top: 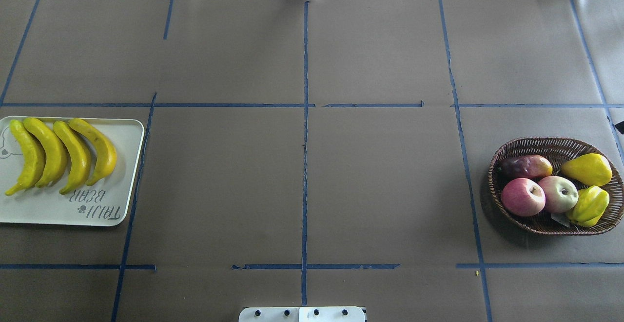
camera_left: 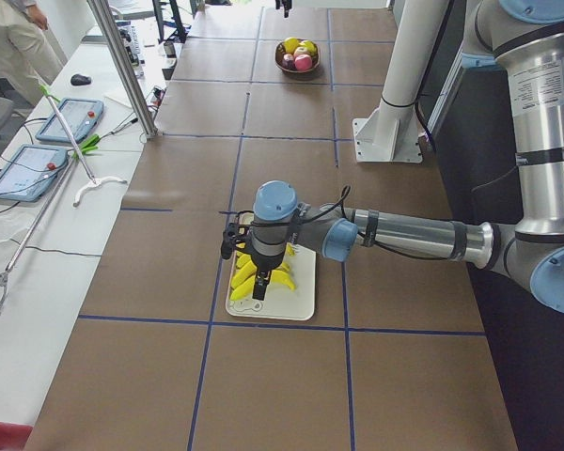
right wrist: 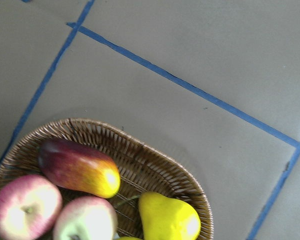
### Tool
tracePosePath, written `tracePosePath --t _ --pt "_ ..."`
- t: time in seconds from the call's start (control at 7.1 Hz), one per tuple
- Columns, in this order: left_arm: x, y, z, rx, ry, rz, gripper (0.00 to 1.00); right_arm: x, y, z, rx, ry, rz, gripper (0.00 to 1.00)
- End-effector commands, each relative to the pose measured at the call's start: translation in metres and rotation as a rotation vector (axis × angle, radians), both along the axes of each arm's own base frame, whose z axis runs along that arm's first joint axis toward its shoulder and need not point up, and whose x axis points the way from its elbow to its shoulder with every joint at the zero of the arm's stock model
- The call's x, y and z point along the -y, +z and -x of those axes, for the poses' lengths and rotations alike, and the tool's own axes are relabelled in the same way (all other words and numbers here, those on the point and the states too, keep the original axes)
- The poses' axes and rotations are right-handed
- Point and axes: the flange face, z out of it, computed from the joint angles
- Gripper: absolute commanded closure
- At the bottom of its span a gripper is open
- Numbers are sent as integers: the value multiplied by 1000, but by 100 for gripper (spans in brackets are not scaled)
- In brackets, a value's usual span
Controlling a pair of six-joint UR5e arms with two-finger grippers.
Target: Transfer all bananas from basket to plate
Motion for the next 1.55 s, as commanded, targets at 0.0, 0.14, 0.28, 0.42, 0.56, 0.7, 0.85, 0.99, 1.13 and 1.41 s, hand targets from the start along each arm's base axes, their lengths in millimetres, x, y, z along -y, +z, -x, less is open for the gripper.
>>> tracePosePath --t 0.0,0.14,0.28,0.42,0.56,0.7,0.85,0.99,1.13,1.41 --pt "3 -1 31 29 127 73 0 2 55 -58 -28 -28 -18 0" --pt "5 -1 53 25 91 100 0 -4 70 -82 -36 5 57 0" --pt "2 14 55 23 93 113 0 -17 90 -109 -42 63 125 0" --pt "2 21 56 19 95 112 0 -23 105 -127 -32 96 148 0" --pt "2 22 53 -22 87 122 0 -35 120 -129 -32 87 169 0" --pt "1 23 52 -46 83 129 0 -43 123 -127 -13 92 183 0" --pt "4 22 51 -44 81 126 0 -41 120 -125 11 97 187 0" --pt "11 17 50 -45 83 111 0 -41 121 -125 7 97 187 0" --pt "13 16 51 -44 84 87 0 -41 120 -125 9 114 202 1" --pt "12 15 50 -45 85 65 0 -42 118 -125 5 153 235 0"
